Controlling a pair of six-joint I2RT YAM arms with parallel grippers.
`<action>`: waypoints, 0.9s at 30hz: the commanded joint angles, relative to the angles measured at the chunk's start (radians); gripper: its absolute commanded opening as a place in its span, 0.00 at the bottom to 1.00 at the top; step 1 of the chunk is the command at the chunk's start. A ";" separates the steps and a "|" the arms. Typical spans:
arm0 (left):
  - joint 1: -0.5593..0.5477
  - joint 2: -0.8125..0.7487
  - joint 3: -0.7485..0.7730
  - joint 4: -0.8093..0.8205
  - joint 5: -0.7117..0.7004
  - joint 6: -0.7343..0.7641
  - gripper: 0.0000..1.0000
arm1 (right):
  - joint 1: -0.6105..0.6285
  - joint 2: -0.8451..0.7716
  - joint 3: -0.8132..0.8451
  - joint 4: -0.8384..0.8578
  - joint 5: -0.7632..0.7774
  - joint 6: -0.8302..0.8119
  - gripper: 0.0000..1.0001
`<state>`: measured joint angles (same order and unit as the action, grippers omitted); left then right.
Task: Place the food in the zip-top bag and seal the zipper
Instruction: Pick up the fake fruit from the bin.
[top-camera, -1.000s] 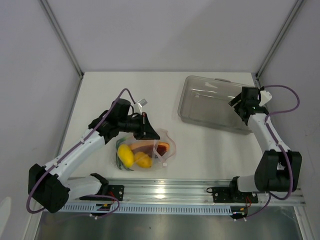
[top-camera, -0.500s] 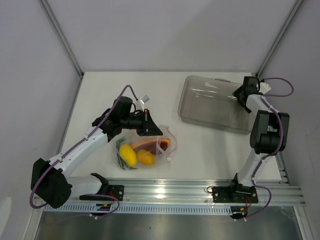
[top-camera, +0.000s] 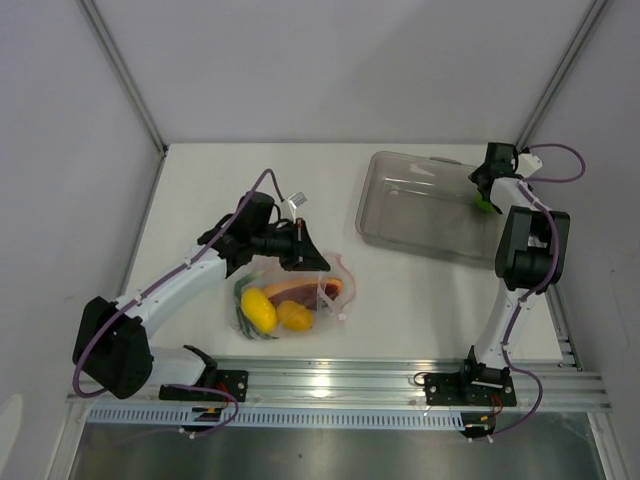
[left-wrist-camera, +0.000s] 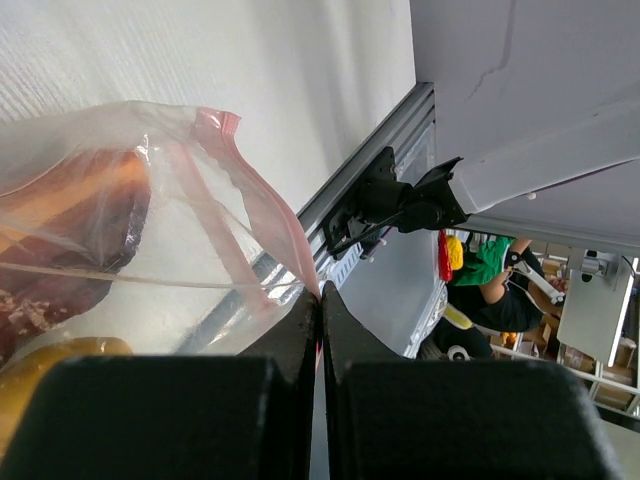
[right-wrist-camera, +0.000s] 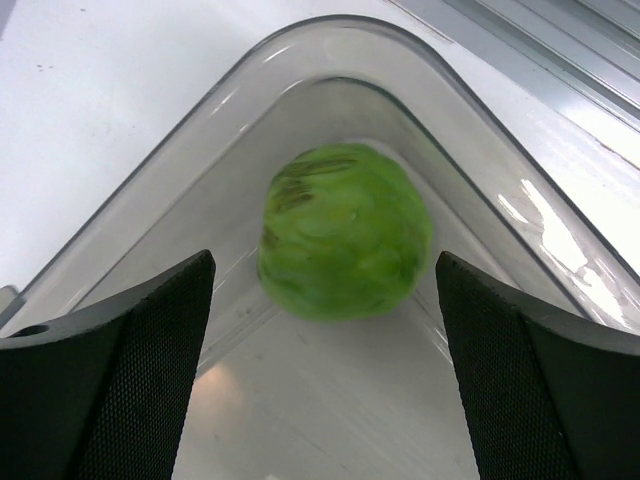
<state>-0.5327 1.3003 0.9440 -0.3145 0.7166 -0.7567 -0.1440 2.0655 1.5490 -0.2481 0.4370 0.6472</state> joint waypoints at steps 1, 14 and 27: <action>0.003 0.028 0.030 0.046 0.043 0.030 0.01 | -0.008 0.019 0.043 0.030 0.063 0.015 0.91; 0.013 0.066 0.045 0.052 0.053 0.022 0.01 | -0.020 0.074 0.065 0.030 0.060 0.032 0.78; 0.014 0.036 0.032 0.011 0.055 0.011 0.01 | 0.009 -0.025 -0.001 0.030 -0.018 0.022 0.31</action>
<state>-0.5251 1.3632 0.9463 -0.3080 0.7410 -0.7582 -0.1539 2.1296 1.5723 -0.2394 0.4301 0.6628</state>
